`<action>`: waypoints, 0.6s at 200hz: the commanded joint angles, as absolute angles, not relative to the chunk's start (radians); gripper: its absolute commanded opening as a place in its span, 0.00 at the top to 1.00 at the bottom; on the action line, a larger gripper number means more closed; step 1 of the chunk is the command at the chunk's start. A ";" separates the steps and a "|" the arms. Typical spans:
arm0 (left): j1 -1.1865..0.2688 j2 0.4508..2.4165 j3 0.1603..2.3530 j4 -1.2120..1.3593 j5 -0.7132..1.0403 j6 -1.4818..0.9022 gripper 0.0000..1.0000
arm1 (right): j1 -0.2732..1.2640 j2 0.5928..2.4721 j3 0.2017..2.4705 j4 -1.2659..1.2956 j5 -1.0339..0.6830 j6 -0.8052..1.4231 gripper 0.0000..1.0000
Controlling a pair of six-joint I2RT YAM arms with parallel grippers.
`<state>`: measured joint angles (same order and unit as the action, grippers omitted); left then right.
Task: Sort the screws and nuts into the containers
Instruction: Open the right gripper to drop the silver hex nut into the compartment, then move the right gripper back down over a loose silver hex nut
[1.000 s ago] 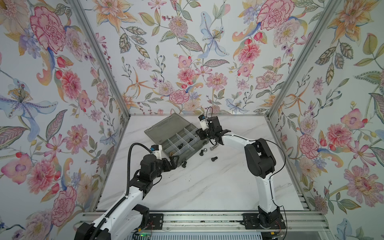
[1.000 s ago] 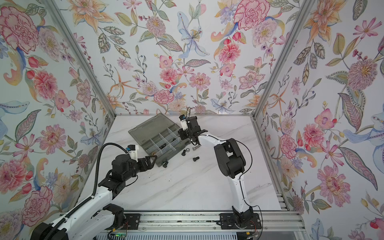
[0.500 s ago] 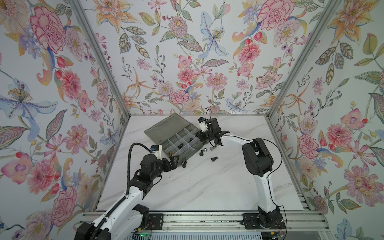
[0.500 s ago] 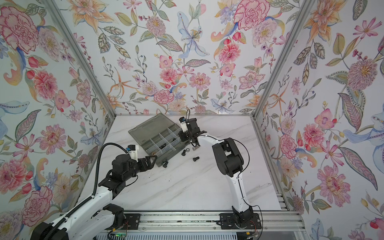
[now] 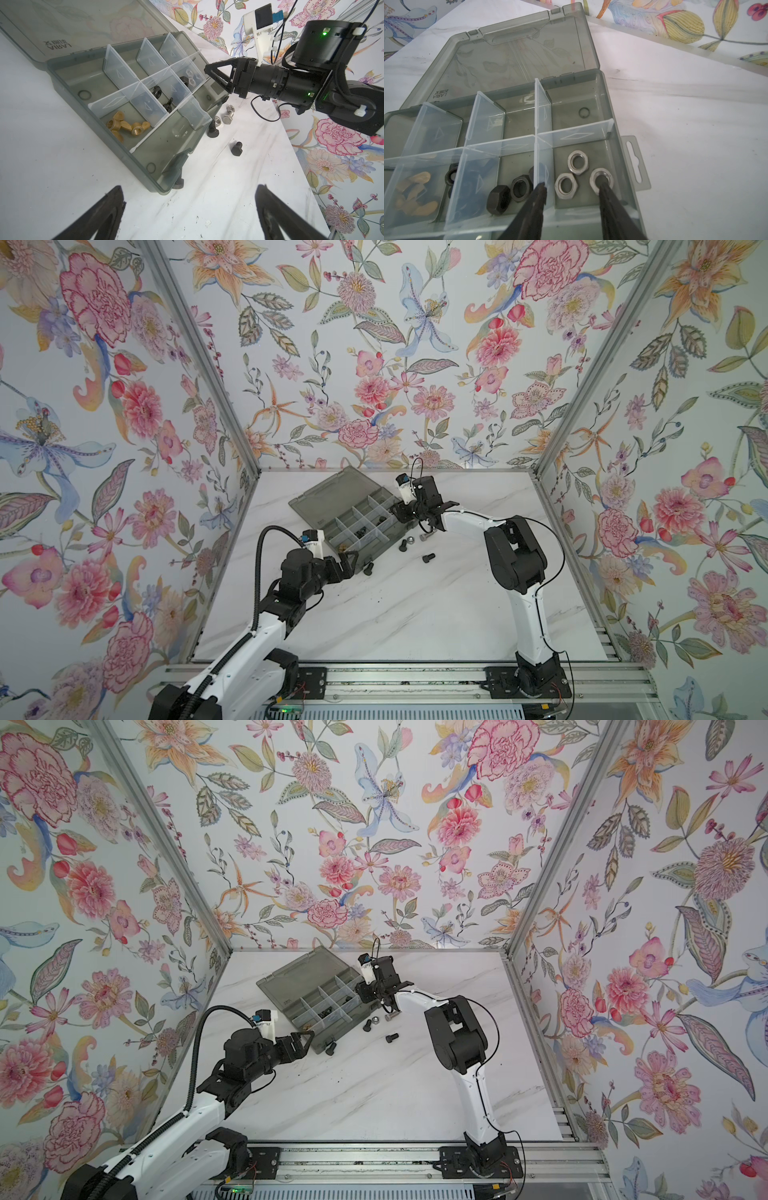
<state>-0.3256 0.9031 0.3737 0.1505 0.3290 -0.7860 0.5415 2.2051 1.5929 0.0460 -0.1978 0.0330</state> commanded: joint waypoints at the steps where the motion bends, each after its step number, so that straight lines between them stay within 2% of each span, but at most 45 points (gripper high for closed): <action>1: -0.315 0.895 0.377 0.136 0.315 -0.785 0.01 | 0.535 2.109 1.533 0.020 -0.192 0.029 0.53; 70: -0.315 0.891 0.393 0.122 0.316 -0.784 0.01 | 0.535 1.848 1.242 0.059 -0.222 0.027 0.51; 120: -0.314 0.892 0.394 0.120 0.314 -0.788 0.01 | 0.545 1.750 1.019 0.132 -0.155 0.037 0.51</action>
<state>-0.3256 0.8982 0.3737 0.1425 0.3290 -0.7860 0.5407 1.7676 1.0950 0.0967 -0.1963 0.0334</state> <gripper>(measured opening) 0.994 0.492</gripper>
